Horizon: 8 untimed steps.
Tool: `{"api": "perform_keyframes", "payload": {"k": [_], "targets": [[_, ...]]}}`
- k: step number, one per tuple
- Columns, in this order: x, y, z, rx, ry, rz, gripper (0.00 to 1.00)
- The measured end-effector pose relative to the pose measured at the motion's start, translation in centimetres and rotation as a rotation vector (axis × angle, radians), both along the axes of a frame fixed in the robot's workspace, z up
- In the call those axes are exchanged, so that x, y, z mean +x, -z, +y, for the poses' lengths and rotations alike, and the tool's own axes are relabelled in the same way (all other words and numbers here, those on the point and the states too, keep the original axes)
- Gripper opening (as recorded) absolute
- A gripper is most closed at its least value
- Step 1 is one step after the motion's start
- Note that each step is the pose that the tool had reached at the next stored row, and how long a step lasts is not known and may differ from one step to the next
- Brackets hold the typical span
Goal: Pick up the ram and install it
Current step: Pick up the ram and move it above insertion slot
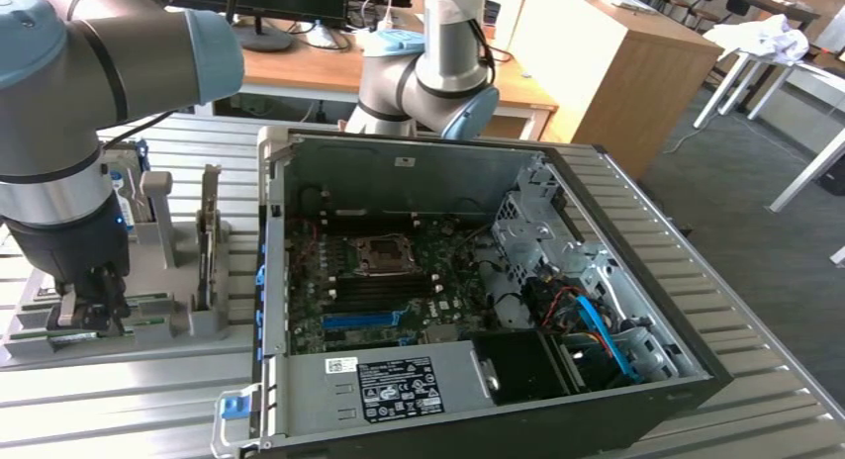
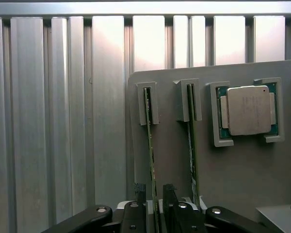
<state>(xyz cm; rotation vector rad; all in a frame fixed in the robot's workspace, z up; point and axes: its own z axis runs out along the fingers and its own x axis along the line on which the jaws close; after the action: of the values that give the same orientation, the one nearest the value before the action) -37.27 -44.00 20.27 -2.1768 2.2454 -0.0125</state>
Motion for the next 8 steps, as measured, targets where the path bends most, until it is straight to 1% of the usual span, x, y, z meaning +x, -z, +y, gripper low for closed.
{"api": "perform_keyframes", "payload": {"k": [1,2,8], "targets": [[0.0,0.0,0.0,0.0,0.0,0.0,0.29],[0.0,0.0,0.0,0.0,0.0,0.0,0.21],[0.0,0.0,0.0,0.0,0.0,0.0,0.21]]}}
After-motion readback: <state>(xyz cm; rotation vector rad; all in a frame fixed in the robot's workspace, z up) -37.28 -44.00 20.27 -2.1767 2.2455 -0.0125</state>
